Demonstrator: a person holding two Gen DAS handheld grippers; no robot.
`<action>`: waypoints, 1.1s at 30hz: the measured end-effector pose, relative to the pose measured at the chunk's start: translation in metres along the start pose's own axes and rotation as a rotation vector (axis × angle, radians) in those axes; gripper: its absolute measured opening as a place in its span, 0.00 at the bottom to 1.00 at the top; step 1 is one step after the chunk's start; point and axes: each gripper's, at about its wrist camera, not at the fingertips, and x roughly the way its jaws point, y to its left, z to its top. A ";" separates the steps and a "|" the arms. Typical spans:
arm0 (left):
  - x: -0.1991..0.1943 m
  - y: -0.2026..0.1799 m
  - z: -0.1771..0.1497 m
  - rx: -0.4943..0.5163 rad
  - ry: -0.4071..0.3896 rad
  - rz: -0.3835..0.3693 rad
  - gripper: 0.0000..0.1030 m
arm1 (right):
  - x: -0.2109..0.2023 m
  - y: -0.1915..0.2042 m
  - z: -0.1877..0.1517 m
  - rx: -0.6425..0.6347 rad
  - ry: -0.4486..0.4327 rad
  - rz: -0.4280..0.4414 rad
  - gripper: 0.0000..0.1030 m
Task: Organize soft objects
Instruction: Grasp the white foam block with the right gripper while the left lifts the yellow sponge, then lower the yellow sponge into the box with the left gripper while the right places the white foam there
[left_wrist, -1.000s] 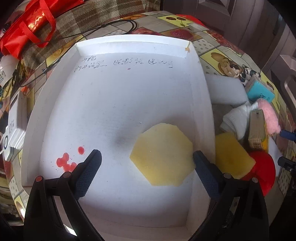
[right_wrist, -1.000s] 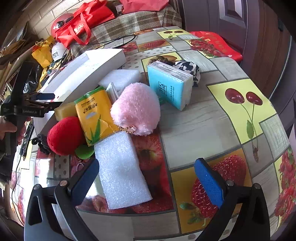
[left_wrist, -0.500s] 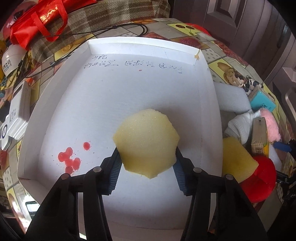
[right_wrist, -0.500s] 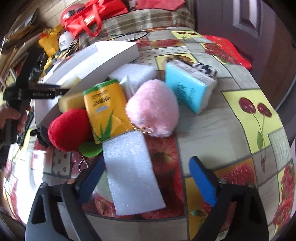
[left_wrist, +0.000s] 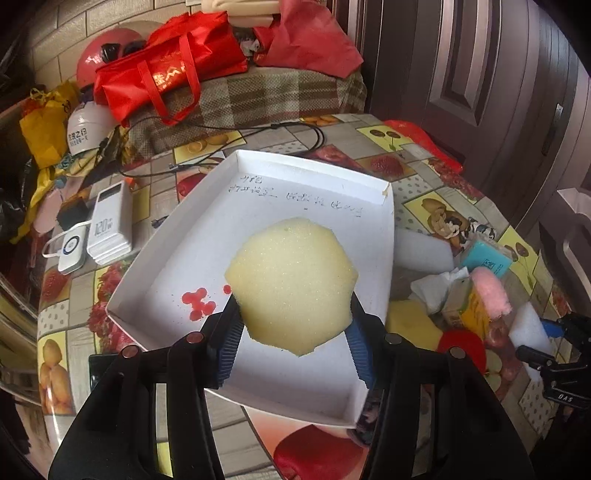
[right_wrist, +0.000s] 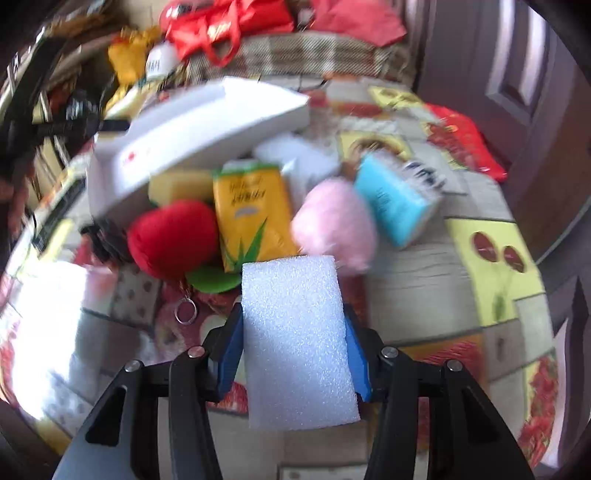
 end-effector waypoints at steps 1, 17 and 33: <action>-0.007 -0.004 0.000 -0.002 -0.011 0.010 0.50 | -0.014 -0.006 0.002 0.026 -0.036 0.002 0.48; -0.106 -0.022 0.000 -0.039 -0.162 0.095 0.50 | -0.128 -0.023 0.065 0.236 -0.442 0.046 0.48; -0.139 0.015 -0.022 -0.138 -0.183 0.151 0.50 | -0.127 0.034 0.103 0.121 -0.486 0.164 0.49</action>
